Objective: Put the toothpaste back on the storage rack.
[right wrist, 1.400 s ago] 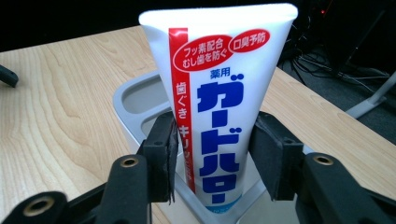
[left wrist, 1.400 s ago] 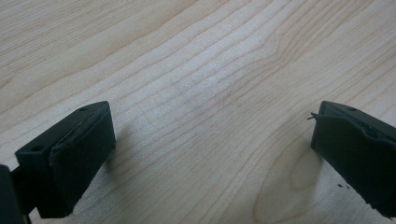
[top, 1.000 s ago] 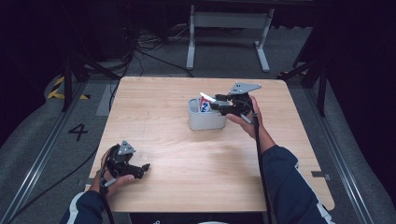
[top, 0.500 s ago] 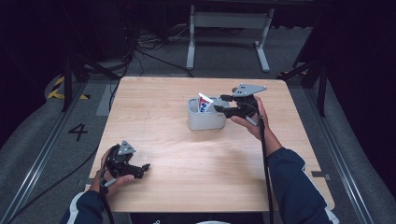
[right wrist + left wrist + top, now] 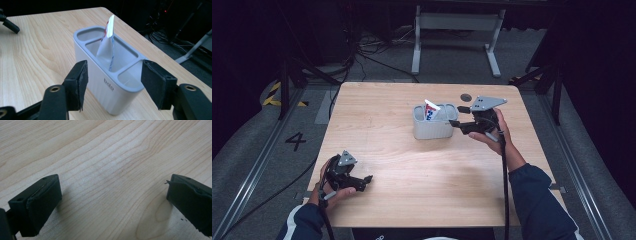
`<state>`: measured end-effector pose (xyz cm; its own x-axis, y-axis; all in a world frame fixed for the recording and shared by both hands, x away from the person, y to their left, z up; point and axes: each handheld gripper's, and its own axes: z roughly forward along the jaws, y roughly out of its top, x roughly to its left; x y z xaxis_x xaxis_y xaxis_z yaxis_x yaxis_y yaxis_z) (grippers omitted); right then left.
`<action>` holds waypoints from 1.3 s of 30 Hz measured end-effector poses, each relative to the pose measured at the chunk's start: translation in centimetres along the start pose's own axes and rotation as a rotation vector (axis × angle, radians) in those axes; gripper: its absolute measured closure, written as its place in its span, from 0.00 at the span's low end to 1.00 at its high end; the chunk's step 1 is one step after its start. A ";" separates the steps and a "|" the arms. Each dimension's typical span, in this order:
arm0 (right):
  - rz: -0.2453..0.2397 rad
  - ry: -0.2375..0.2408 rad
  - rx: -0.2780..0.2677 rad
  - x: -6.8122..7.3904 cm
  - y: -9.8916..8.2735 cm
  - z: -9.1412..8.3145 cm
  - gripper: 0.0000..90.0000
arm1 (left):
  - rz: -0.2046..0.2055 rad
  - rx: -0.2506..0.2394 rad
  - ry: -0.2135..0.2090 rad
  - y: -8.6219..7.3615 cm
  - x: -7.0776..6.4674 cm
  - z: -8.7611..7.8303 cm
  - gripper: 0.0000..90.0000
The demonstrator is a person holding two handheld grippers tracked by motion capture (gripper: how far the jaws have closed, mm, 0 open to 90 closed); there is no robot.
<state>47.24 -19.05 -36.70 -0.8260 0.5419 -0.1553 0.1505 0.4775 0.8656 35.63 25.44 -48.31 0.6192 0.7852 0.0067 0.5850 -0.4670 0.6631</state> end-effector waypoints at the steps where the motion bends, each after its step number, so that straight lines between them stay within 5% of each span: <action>1: -0.002 -0.006 0.003 0.0 -0.1 -0.2 0.43 | 0.002 0.001 0.003 0.0 0.0 0.0 0.00; 19: -0.048 -0.116 0.112 0.7 -3.5 -4.0 0.36 | 0.007 0.000 -0.004 0.0 0.1 0.0 0.00; 39: -0.027 -0.159 0.204 1.3 -8.5 -7.5 0.30 | 0.001 -0.001 -0.003 0.0 0.0 0.0 0.00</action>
<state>40.84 -27.61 -40.73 -0.7380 0.6210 -0.2638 0.2492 0.6142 0.7488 35.67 25.41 -48.32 0.6218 0.7831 0.0051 0.5838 -0.4679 0.6635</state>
